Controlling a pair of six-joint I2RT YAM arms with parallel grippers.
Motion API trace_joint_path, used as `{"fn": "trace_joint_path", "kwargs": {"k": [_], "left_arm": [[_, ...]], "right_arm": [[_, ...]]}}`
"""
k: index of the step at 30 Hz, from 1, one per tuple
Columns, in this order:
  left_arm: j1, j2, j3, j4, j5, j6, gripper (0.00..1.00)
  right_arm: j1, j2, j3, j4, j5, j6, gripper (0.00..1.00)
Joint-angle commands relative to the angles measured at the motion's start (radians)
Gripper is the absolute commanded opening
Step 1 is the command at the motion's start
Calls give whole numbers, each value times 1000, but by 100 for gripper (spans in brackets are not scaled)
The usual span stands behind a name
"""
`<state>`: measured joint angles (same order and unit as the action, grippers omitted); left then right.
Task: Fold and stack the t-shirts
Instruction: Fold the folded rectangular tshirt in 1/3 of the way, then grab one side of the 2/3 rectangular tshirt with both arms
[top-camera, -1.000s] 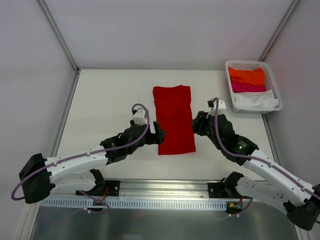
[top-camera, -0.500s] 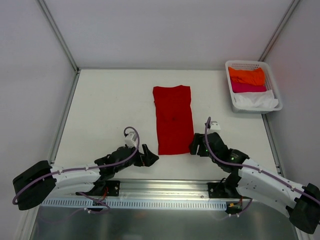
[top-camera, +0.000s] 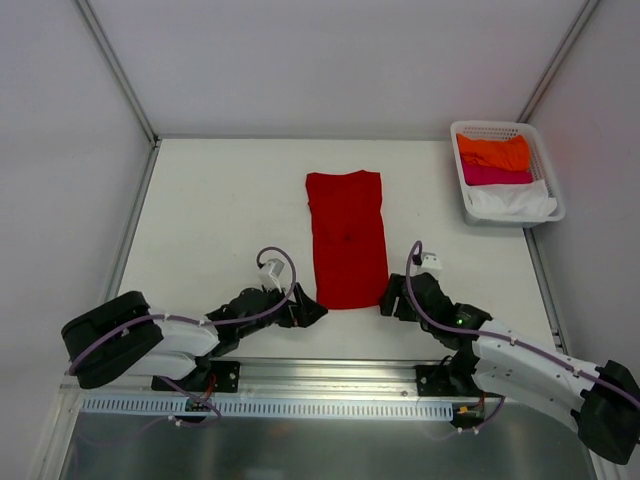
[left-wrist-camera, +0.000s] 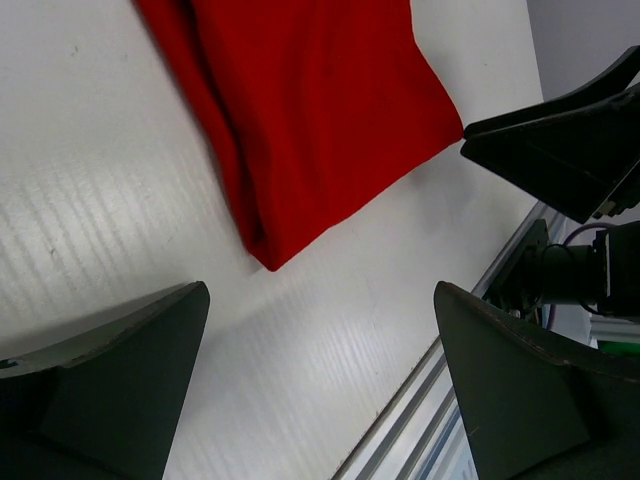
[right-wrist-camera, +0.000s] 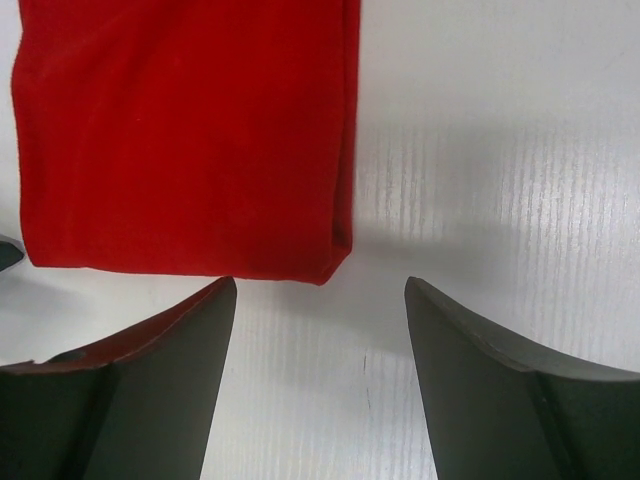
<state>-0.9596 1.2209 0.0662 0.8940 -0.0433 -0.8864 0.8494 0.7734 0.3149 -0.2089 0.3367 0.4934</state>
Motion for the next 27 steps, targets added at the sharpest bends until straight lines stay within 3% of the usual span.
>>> {"fn": "trace_joint_path", "kwargs": {"k": [1,6,10,21,27], "left_arm": [[16,119,18,129,68,-13,99],[21,235,30,247,94,-34,99],[22,258,37,240,85,-29,99],[22,89,95,-55,17,40,99],[24,92,113,-86,10,47,94]], "right_arm": [[8,26,-11,49,31,43,72],[10,76,-19,98,32,42,73],[10,125,-19,150,27,40,73],[13,286,-14,290,-7,45,73],[19,299,9,279,-8,40,73]]}}
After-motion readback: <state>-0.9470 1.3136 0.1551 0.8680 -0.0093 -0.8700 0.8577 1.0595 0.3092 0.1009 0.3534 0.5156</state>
